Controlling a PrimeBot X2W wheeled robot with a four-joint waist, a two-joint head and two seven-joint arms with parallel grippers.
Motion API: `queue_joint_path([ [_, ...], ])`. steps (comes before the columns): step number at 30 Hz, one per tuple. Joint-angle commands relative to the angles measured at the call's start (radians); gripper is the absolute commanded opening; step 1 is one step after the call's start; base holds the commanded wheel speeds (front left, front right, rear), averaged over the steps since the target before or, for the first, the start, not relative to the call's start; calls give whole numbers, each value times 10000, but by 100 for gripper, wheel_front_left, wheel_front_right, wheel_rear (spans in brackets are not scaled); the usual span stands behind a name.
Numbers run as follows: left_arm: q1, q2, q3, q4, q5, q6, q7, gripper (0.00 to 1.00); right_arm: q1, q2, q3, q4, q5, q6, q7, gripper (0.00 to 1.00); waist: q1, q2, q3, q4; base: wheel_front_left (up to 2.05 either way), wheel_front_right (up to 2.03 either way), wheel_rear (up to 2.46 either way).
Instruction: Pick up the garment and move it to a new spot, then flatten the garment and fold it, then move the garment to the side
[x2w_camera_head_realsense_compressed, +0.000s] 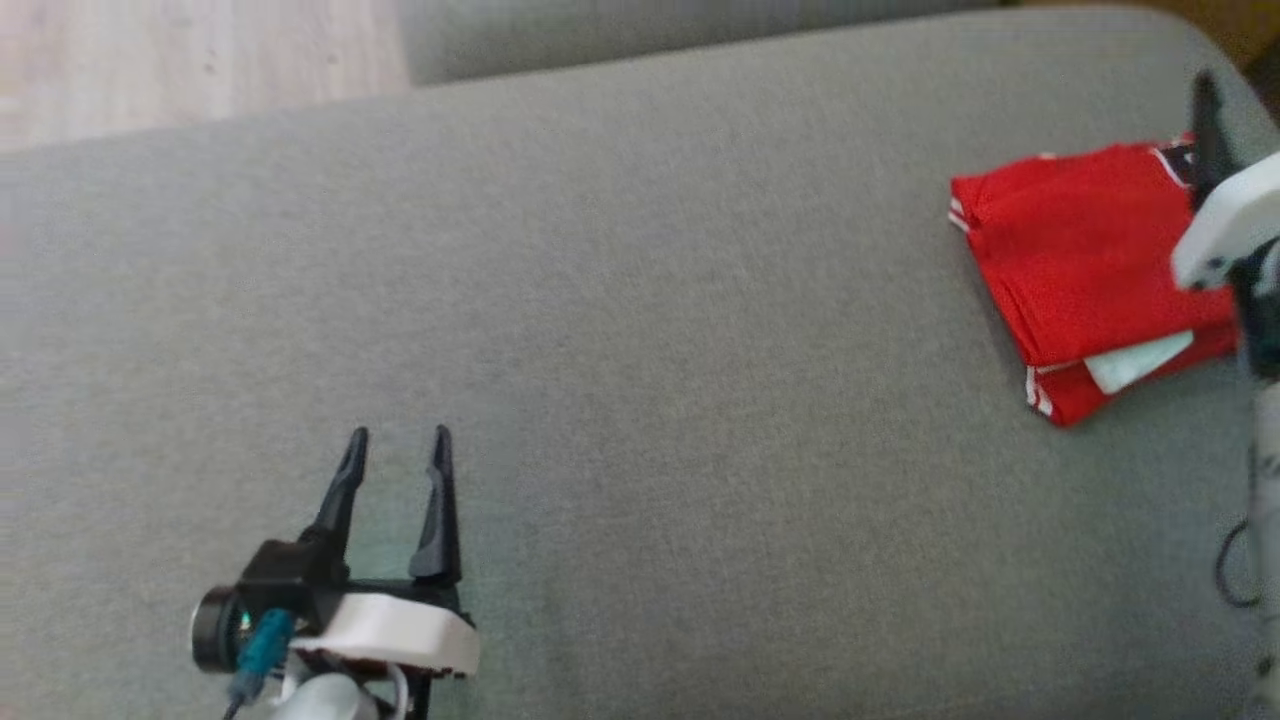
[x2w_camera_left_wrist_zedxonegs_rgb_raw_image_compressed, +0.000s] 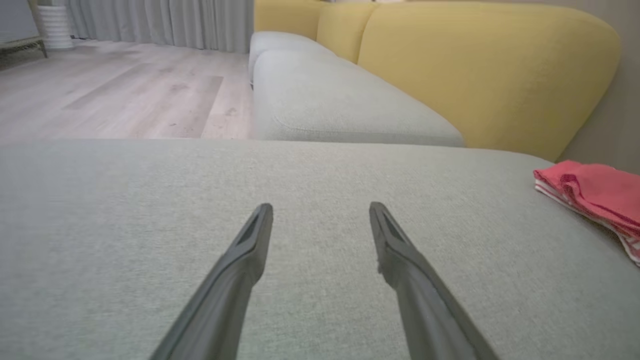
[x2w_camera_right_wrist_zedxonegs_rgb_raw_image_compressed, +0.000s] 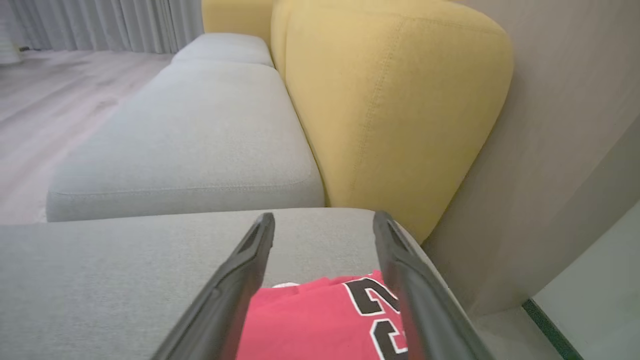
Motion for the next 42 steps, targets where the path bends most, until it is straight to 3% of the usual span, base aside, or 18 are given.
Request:
queue_joint_path([
  [1, -71, 104, 508, -170, -77, 3, -154, 100, 155, 168, 128, -477, 62, 67, -123, 100, 1, 0, -583, 407, 0, 0, 0],
  [11, 915, 208, 1058, 33, -445, 217, -342, 100, 2785, 1751, 363, -2884, 139, 67, -898, 100, 1, 0, -1799, 1282, 0, 0, 0],
  [17, 1236, 217, 1092, 145, -507, 208, -375, 100, 4967, 2299, 720, -4453, -94, 67, -1321, 100, 1, 0, -2026, 1634, 0, 0, 0],
  [28, 1443, 30, 926, 366, -699, 98, -251, 100, 7887, 2365, 1125, -5411, 630, 67, -2522, 100, 1, 0, -2289, 1943, 0, 0, 0],
  [42, 1611, 36, 914, 385, -848, 170, -158, 100, 8337, 2366, 1573, -5093, 910, 67, -2854, 100, 1, 0, -2299, 1955, 0, 0, 0],
])
